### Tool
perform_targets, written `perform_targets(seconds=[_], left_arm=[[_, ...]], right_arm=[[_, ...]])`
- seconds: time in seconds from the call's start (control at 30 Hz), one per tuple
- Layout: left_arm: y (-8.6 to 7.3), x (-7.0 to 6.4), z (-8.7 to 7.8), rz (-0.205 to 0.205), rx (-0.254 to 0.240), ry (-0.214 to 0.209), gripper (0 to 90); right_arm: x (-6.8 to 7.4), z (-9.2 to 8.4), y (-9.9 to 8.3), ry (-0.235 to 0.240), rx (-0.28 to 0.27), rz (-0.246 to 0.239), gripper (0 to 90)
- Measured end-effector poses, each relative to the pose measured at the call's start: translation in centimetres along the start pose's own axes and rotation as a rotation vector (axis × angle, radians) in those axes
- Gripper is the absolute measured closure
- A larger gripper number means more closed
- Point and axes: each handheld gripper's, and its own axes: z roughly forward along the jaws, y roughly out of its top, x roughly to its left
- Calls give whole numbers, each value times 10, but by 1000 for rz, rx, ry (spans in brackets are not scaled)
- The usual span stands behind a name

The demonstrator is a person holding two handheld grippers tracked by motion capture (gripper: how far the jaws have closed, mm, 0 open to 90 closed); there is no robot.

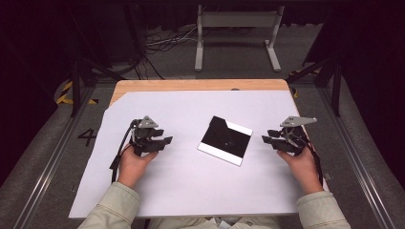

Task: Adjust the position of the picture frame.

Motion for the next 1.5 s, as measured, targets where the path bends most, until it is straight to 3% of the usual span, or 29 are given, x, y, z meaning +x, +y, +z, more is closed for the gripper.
perform_targets(seconds=[0.2, 0.37, 0.73, 1.1, 1.2, 1.27, 1.5], left_arm=[[3, 0, -1, -17, 17, -14, 630], [11, -1, -3, -41, 12, -30, 735], [26, -14, 15, -28, 38, -93, 894], [39, -27, 40, -28, 51, -129, 898], [40, -30, 45, -35, 46, -109, 899], [40, -33, 50, -32, 55, -97, 900], [38, -36, 68, -28, 104, -115, 899]], right_arm=[[-1, -7, 0, -17, 8, -4, 722], [-2, -12, -2, -21, 15, 21, 769], [-3, -22, -6, -29, 16, 50, 848], [-2, -36, -13, -29, 14, 75, 864], [-2, -38, -15, -27, 14, 82, 864], [-1, -39, -15, -28, 15, 81, 867], [0, -40, -17, -26, 14, 80, 867]])
